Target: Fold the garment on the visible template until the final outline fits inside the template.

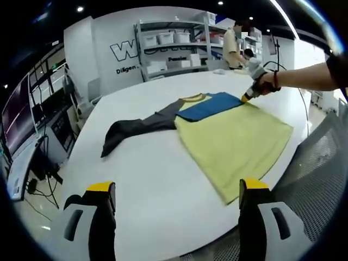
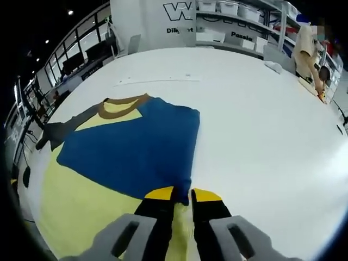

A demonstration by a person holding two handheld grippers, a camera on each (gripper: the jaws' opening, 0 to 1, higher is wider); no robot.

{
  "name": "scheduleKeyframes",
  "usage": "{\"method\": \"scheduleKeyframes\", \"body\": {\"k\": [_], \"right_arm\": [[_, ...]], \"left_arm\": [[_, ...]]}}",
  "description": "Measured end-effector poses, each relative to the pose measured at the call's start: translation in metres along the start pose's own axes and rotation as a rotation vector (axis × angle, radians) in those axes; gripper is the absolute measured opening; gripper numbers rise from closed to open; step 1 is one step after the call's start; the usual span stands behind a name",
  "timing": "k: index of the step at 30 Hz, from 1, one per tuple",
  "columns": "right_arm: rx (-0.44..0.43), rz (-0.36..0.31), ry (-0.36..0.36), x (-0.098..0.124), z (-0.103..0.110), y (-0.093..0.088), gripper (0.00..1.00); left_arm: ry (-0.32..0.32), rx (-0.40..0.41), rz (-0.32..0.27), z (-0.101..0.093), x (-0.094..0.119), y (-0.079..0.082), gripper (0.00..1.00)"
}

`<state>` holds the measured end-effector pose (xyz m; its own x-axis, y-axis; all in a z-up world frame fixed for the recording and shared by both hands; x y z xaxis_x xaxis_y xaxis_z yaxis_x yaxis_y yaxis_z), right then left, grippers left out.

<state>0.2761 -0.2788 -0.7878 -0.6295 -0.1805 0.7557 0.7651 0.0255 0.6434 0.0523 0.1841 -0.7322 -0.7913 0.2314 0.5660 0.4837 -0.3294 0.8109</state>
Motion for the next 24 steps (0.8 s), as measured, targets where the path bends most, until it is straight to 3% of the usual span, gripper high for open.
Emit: {"method": "scheduleKeyframes", "body": {"k": [3, 9, 16, 23, 24], "right_arm": [[-0.018, -0.055, 0.024, 0.004, 0.004, 0.0, 0.22], [0.053, -0.171, 0.09, 0.028, 0.027, -0.005, 0.46], [0.09, -0.217, 0.169, 0.053, 0.048, -0.003, 0.76], [0.126, -0.245, 0.225, 0.07, 0.062, -0.003, 0.99], [0.131, -0.251, 0.232, 0.073, 0.063, -0.004, 0.98]], "left_arm": [[-0.001, -0.001, 0.003, 0.0, 0.0, 0.0, 0.92], [-0.003, -0.003, 0.004, 0.0, -0.001, 0.0, 0.92], [-0.012, 0.005, -0.008, 0.0, -0.001, 0.001, 0.94], [-0.023, 0.013, -0.01, 0.001, -0.001, 0.0, 0.94], [-0.023, 0.012, -0.011, 0.001, -0.001, 0.0, 0.94]]}}
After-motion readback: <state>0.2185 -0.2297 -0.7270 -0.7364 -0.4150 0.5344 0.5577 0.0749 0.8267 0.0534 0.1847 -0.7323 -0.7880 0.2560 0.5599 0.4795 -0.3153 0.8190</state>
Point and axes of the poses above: the point that each gripper's makers call its tool centre point, and the gripper's own axes: x roughly backward along the fingers, z roughly to its left, y roughly out of its top, the point moved 10 cm from there along x, roughly backward along the fingers, and after that the axes turned 4 degrees about y, right-handed, at the moved point
